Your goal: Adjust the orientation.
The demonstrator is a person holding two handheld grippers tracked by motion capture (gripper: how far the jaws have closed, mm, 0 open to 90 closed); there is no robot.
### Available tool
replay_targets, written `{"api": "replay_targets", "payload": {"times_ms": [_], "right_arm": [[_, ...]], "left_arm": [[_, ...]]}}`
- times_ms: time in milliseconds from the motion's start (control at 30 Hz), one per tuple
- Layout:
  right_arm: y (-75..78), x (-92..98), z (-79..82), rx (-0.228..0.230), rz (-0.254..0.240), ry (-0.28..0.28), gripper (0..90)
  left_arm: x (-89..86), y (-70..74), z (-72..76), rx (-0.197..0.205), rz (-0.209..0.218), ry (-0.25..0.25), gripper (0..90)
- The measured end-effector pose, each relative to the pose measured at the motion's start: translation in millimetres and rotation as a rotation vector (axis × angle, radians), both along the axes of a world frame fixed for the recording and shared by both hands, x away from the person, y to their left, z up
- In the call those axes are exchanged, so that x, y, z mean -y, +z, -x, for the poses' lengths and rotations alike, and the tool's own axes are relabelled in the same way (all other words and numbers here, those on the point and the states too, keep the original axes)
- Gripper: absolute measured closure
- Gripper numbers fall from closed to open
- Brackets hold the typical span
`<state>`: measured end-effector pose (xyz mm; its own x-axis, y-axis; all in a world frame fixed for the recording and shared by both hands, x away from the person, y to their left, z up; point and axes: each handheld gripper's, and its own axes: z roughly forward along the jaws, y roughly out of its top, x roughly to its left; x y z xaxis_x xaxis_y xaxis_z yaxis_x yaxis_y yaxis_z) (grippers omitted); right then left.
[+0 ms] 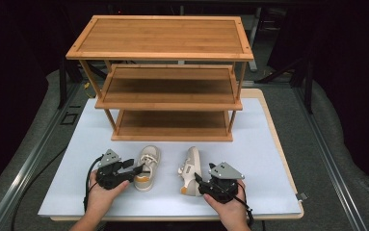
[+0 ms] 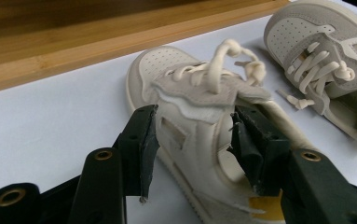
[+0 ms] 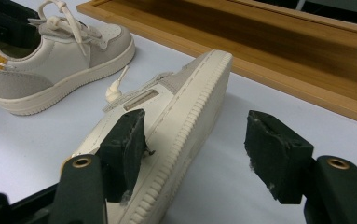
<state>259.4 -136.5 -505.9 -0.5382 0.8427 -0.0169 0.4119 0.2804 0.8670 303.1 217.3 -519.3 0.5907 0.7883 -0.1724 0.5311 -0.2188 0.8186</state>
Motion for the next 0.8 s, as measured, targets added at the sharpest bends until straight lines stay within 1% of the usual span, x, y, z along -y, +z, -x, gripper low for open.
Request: {"api": "replay_targets", "payload": {"times_ms": [67,133,167,267,300,333,367,400,600,633,733,800], "right_arm": [[0.0,1.0,-0.2,-0.004,-0.002,-0.001,38.4],[0.1,2.2,0.0,-0.010,-0.005,-0.002,40.1],[0.0,3.0,-0.1,-0.011,-0.014,0.003,41.0],[0.1,5.7,0.5,-0.018,-0.022,-0.004,42.7],[0.0,6.8,0.6,-0.023,-0.033,-0.004,43.2],[0.1,8.3,0.7,-0.026,-0.031,-0.006,43.5],[0.4,10.1,1.3,-0.029,-0.030,-0.016,43.9],[0.3,11.7,1.6,-0.034,-0.041,-0.020,44.3],[0.3,22.9,3.4,-0.047,-0.043,-0.064,46.7],[-0.5,25.3,3.5,-0.048,-0.049,-0.072,47.1],[-1.8,31.4,3.4,-0.071,-0.067,-0.090,47.8],[-2.4,34.6,3.1,-0.080,-0.069,-0.097,48.5]], "left_arm": [[-2.3,-1.6,0.0,-0.013,0.022,0.003,49.2],[-3.3,-2.2,0.8,-0.011,0.030,0.004,48.6],[-3.7,-2.0,1.4,-0.011,0.030,0.005,48.6],[-4.4,-0.8,2.7,-0.007,0.032,0.005,48.4],[-4.4,-0.6,3.0,-0.006,0.034,0.003,48.3],[-4.5,-0.4,3.4,-0.005,0.036,0.005,48.3],[-4.6,-0.2,3.7,-0.007,0.038,0.006,48.1],[-4.6,-0.2,3.7,-0.007,0.038,0.006,48.0],[-4.5,0.0,4.0,-0.008,0.040,0.006,48.1],[-4.6,0.0,3.9,-0.009,0.040,0.005,48.1],[-5.4,0.5,3.7,-0.012,0.043,0.001,48.0],[-5.8,0.5,3.7,-0.012,0.043,-0.002,47.9]]}}
